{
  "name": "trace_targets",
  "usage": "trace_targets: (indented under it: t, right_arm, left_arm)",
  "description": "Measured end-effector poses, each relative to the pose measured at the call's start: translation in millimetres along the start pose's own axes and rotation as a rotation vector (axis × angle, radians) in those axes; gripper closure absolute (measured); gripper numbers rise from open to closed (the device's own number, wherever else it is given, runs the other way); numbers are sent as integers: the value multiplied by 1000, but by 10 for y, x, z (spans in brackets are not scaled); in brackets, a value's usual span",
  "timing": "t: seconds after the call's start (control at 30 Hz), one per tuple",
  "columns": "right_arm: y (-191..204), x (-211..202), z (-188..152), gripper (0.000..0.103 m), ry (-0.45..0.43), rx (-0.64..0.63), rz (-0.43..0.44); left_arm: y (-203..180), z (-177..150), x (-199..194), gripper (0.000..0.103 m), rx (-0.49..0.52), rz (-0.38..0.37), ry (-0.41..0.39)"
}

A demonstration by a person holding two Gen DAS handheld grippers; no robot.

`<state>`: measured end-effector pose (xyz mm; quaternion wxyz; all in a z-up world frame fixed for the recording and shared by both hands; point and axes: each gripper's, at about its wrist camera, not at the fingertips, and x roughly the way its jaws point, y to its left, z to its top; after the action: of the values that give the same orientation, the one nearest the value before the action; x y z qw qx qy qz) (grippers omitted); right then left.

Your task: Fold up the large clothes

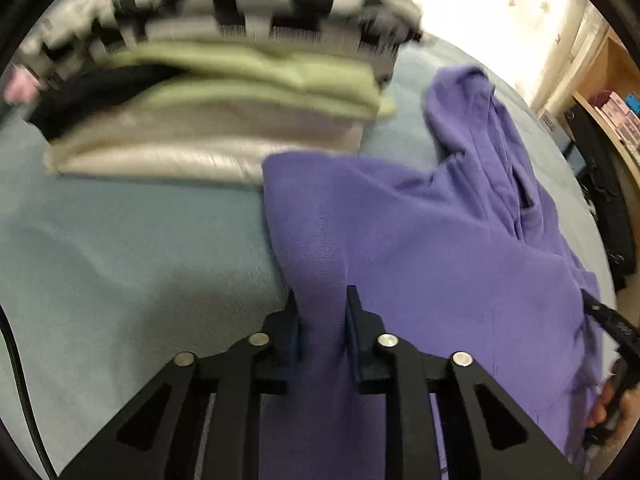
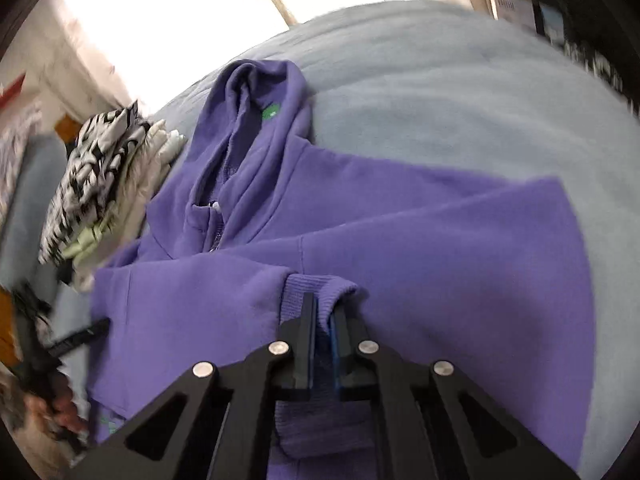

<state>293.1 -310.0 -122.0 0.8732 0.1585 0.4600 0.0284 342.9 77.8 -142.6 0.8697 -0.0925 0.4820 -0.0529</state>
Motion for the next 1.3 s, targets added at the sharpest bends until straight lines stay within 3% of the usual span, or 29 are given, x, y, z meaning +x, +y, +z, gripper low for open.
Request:
trace_targets:
  t: [0.13,0.17,0.27,0.33,0.4,0.53,0.63,0.77,0.9,0.97,1.07,1.17,1.23,1.27,1.3]
  right_arm:
    - [67,-243,26,98,-159,-22,-19]
    - [59,-215,22,98,-164,-19,-41]
    - [58,105,-46,94,-41,-54,-124]
    - [55,61,-63,87,-45,-38,-137]
    - [46,-62,-48,71,-47,2,-145]
    - [146,-359,-91,68,-131,-3,-187]
    - [350,-497,-154,67,-158,-21,-132]
    - [781,-357,-273,67,-106,-74,-27]
    - [1187,-53,-474,67,-38,-146,31]
    - [1256,119,-556,67,11,-185,5]
    - [1151,195,-607,69,11,-236,-20]
    - [874,93,-559,70,-37,-256,-143]
    - [564,4,-506,92,-49,-195,-158]
    - [398,-58,-490,103,-48,-153,-128]
    - [312,-98,-483,103,-49,-131,-117]
  left_arm:
    - [-177,-106,-46,87,96,90,-107]
    - [-196,-113,5,87,109,105,-99]
    - [-206,-139,109,80,131,129,-90]
    - [-219,-105,53,71,141,159,-82]
    - [-231,-80,-52,70,149,164,-75]
    - [-217,-140,-435,70,149,124,-126]
    - [-414,-240,-635,70,194,57,-155]
    - [-755,-315,-499,72,181,-36,-41]
    - [-961,-550,-253,73,207,-8,-1]
    - [-957,-650,-147,71,225,28,-6]
    - [-864,-684,-163,69,244,40,-32]
    - [-706,-635,-190,69,236,53,-26]
    - [-576,-597,-182,70,224,85,-28]
    - [-495,-588,-192,70,209,66,-20]
    - [-419,-577,-203,71,197,52,-16]
